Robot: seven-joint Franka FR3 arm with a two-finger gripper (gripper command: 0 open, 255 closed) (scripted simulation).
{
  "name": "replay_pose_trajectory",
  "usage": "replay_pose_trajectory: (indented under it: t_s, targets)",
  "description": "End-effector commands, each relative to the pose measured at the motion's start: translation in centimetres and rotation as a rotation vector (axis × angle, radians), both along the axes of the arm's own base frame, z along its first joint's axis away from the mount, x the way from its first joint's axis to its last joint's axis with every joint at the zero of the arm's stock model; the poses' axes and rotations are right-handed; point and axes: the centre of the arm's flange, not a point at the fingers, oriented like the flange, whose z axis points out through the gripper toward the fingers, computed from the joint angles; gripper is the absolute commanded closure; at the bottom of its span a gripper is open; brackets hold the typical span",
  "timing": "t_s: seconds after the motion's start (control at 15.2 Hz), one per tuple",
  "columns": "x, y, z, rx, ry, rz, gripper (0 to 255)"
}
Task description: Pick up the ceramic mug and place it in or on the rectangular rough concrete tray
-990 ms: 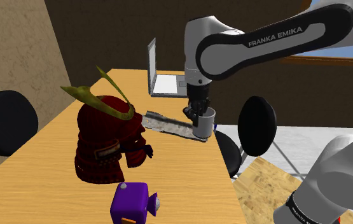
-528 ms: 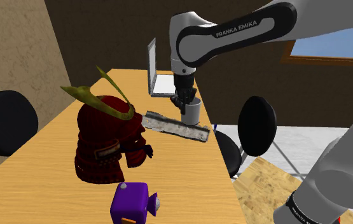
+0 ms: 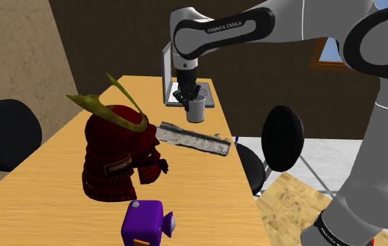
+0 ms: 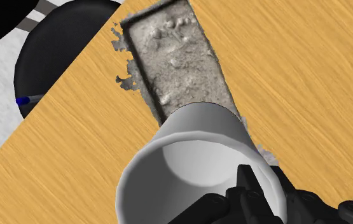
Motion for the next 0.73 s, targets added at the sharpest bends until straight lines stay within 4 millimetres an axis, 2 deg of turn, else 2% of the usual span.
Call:
replay_pose_trajectory:
  t_s: [0.0, 0.66]
  targets:
    - [3.6, -0.5, 0.1, -0.001, -0.001, 0.0, 255]
    - [3.6, -0.5, -5.1, -0.001, -0.001, 0.0, 255]
